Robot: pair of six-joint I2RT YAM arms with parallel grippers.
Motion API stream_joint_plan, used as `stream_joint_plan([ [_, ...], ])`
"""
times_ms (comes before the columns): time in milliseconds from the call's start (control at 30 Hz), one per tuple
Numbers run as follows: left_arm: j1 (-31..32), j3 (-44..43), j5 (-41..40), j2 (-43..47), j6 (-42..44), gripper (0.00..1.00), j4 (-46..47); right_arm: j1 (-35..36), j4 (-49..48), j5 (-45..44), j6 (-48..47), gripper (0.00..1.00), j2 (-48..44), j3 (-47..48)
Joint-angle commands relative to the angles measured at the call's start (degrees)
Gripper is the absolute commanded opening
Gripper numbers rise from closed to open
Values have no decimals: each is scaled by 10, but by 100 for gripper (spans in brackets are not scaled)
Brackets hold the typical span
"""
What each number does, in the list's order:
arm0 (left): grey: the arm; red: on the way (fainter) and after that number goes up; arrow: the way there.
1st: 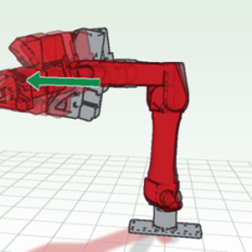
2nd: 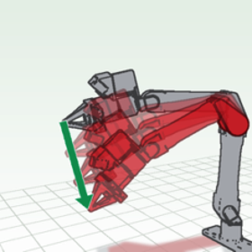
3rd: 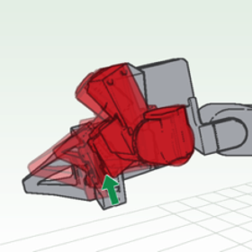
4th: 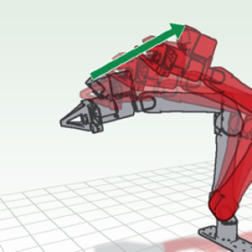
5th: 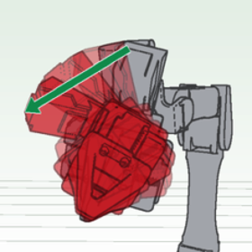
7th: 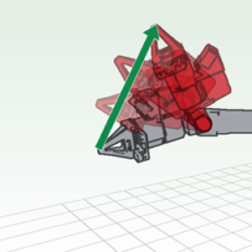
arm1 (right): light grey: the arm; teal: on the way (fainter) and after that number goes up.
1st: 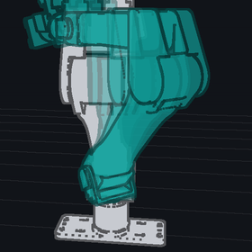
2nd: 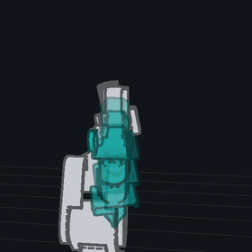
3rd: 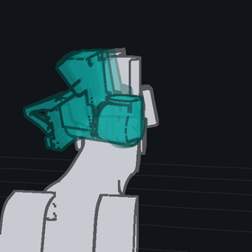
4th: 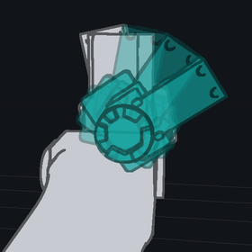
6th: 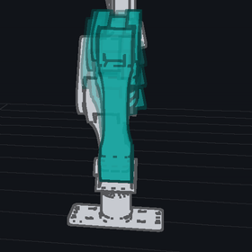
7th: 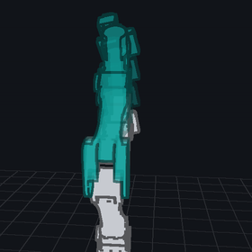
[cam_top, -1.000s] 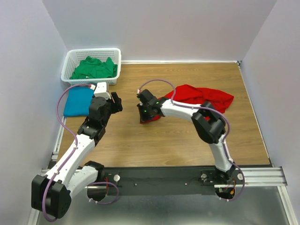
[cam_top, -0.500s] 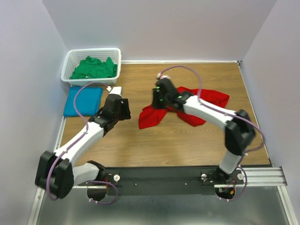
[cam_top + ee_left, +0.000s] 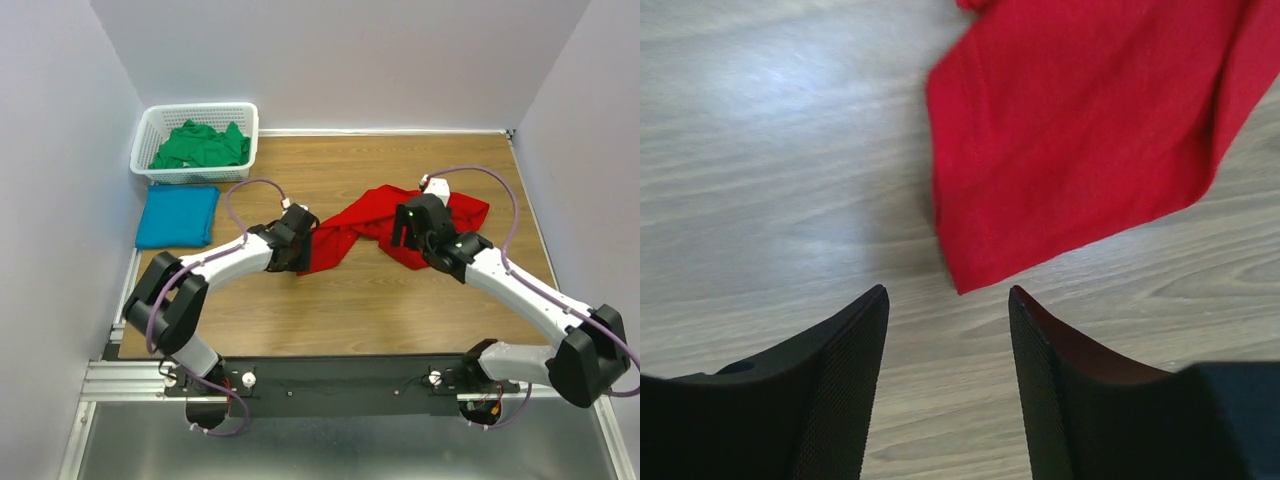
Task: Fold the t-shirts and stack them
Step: Flatten the tshirt out
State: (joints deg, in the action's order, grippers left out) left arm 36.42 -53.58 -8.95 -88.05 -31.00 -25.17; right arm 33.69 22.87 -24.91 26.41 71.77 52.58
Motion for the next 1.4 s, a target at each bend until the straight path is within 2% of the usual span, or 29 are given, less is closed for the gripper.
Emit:
stream_joint_plan([
  [0, 19, -23, -3, -39, -13, 57, -37, -1, 2, -67, -8, 84, -42, -34],
  [100, 26, -40, 0, -51, -19, 57, -38, -1, 2, -76, -11, 88, -59, -55],
  [700, 26, -44, -17, -91, -30, 46, -30, -1, -9, -76, -21, 88, -68, -72],
  [1033, 26, -48, -26, -70, -36, 45, -28, -1, -12, -75, -22, 88, -73, -78],
  [1367, 24, -58, -20, -119, -27, 43, -23, -1, -14, -74, -22, 88, -73, -85],
])
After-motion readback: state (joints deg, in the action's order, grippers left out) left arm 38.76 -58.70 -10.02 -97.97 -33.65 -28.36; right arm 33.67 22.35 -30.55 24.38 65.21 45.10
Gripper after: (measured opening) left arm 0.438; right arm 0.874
